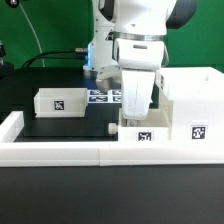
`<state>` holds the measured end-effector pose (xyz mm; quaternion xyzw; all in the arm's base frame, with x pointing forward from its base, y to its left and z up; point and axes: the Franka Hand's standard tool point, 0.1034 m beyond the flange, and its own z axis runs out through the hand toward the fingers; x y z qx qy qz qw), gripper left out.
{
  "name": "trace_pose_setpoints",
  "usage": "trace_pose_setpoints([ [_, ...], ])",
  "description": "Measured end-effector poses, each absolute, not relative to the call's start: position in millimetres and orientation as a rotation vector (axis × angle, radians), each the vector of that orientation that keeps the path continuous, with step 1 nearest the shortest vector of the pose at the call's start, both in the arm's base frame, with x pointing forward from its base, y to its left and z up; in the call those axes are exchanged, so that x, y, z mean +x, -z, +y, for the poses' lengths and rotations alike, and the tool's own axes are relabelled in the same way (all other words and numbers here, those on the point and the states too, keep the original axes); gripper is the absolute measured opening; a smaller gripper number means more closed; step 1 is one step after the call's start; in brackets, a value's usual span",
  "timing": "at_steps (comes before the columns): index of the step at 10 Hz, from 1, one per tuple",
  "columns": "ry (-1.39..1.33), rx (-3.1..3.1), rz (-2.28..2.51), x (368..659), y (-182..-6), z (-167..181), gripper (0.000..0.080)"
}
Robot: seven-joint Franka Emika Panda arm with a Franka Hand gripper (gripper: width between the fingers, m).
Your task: Assemble drawer
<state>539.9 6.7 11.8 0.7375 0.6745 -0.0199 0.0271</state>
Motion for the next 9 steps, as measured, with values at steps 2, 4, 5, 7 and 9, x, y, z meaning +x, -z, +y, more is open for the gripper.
trace_pose_setpoints([
  [2, 0.062, 2.271, 2.09, 539.7, -11.6, 6.0, 0.0042],
  [4, 0.066, 2.254, 2.105, 539.6, -11.5, 6.7, 0.0042],
  [5, 0.068, 2.239, 2.116, 539.8, -11.6, 7.4, 0.0042],
  [7, 0.069, 2.244, 2.11, 539.6, -11.5, 8.4, 0.0042],
  [9, 0.068, 2.26, 2.093, 539.6, -11.6, 8.4, 0.0042],
])
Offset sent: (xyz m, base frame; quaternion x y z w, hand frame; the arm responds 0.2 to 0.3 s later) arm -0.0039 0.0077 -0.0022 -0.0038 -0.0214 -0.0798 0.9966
